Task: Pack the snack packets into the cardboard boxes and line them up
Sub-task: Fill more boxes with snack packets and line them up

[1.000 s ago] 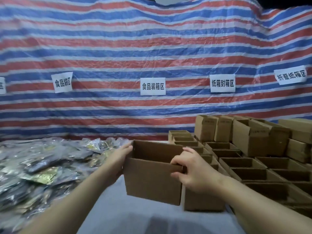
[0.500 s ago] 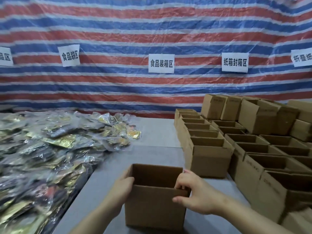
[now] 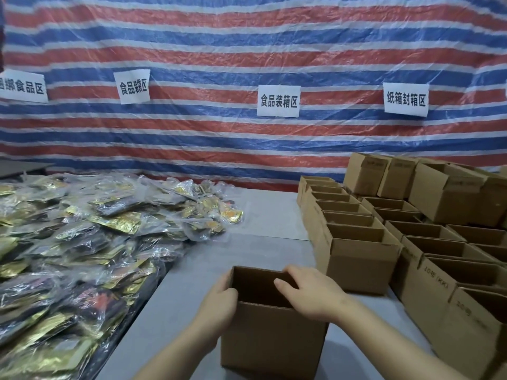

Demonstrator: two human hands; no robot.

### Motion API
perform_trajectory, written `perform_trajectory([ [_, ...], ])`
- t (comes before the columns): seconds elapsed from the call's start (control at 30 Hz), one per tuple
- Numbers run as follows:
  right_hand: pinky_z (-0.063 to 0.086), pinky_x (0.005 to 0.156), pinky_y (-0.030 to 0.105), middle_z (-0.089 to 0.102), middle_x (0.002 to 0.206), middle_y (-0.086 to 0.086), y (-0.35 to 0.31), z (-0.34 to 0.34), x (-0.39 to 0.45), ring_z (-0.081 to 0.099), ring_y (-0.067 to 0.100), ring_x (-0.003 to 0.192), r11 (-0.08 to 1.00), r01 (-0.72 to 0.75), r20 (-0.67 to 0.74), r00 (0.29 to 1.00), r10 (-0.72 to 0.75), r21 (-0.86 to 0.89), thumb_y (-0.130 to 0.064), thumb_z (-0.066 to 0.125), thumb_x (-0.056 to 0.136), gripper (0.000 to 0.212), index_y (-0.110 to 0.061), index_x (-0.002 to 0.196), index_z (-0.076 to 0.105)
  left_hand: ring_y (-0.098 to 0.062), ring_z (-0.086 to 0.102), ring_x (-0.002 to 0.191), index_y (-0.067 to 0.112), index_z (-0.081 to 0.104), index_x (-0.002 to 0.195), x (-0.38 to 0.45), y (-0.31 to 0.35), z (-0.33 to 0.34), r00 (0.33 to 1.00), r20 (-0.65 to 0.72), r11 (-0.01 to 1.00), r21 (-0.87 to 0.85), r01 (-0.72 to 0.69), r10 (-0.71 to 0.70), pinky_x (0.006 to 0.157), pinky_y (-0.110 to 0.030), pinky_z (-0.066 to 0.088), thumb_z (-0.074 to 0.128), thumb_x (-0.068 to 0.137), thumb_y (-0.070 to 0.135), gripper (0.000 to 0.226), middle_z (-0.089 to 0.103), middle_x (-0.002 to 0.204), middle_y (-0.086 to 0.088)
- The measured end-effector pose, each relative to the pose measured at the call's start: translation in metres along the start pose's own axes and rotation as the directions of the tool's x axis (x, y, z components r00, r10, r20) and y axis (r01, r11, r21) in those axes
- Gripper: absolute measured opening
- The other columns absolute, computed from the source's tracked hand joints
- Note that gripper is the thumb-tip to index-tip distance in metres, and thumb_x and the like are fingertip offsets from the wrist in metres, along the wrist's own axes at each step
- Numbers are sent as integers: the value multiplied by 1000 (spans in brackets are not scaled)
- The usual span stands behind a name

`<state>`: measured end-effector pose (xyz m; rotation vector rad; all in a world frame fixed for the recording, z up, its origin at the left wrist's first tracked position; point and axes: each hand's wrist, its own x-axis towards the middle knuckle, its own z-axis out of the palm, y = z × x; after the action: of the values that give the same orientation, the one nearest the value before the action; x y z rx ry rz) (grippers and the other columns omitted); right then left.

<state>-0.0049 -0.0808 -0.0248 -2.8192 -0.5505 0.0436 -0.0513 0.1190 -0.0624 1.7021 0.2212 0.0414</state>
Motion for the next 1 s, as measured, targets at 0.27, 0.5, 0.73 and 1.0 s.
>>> perform_trajectory([
  [0.27, 49, 87, 27, 56, 128, -9, -1, 1, 3, 53, 7, 108, 999, -12, 16, 1000, 12, -38, -65, 37, 100, 52, -32, 140, 44, -3, 58, 109, 37, 56, 127, 2, -2, -4, 997, 70, 999, 13, -31, 30, 94, -26, 49, 37, 101, 14, 39, 63, 115, 18],
  [0.5, 48, 98, 28, 57, 125, -18, -7, -17, 9, 54, 2, 109, 997, -62, 73, 995, 64, -40, -78, 26, 87, 68, -40, 140, 47, -17, 55, 110, 20, 53, 128, 64, 1, -103, 957, -245, 953, 292, -78, 153, 93, -37, 45, 38, 101, 46, 40, 59, 129, -1],
  [0.73, 50, 97, 25, 59, 122, -18, -22, -26, 18, 55, 0, 104, 991, -133, 97, 986, 132, 0, -74, 24, 86, 64, -40, 132, 53, -33, 55, 113, 8, 48, 131, 136, -11, -260, 769, -563, 418, 804, 423, 304, 96, -47, 50, 41, 97, 48, 53, 54, 127, -18],
  [1.0, 50, 92, 30, 64, 102, -16, -30, -21, 28, 59, 3, 98, 987, -129, 146, 983, 114, 94, -77, 18, 80, 55, -43, 99, 56, -49, 20, 144, 25, 12, 157, 185, -22, -299, 785, -612, 473, 722, 505, 97, 113, -67, 23, 49, 87, 69, 90, 13, 162, -19],
])
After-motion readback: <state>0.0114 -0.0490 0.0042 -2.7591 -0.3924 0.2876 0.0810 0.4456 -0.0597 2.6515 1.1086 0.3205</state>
